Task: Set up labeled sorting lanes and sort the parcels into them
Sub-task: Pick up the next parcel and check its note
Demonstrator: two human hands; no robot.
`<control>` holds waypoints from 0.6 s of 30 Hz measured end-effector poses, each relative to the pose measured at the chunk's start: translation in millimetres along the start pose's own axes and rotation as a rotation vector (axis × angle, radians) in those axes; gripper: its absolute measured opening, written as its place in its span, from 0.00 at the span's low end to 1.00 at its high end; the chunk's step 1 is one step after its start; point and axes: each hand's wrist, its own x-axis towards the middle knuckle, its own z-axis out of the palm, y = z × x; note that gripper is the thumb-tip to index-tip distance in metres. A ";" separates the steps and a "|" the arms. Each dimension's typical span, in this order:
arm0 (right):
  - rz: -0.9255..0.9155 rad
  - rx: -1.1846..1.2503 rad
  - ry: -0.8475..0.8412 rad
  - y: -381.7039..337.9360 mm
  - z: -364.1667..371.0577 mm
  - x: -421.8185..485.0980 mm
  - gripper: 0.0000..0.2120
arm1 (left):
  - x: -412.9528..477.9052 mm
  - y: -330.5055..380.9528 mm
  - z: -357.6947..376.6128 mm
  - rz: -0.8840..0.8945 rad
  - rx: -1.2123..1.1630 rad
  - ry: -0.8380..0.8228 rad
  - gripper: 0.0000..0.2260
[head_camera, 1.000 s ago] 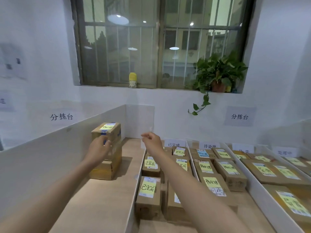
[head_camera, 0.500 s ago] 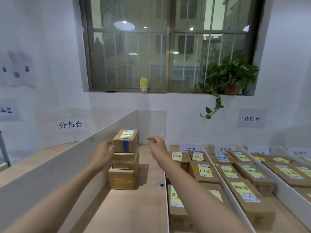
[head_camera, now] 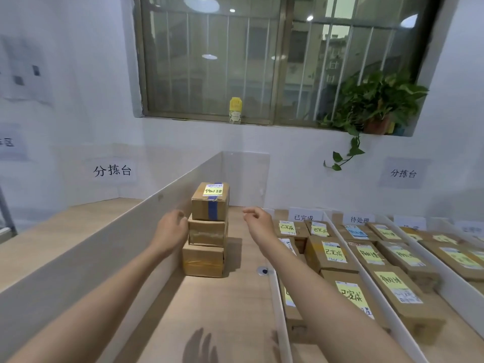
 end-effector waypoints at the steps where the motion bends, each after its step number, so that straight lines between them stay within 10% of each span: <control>1: 0.003 -0.002 0.002 2.5 2.2 4.9 0.12 | 3.2 -3.3 2.8 -0.004 0.000 -0.003 0.14; 18: 0.060 0.046 0.011 47.3 80.5 148.3 0.11 | 125.1 -55.9 64.7 -0.074 -0.054 -0.056 0.14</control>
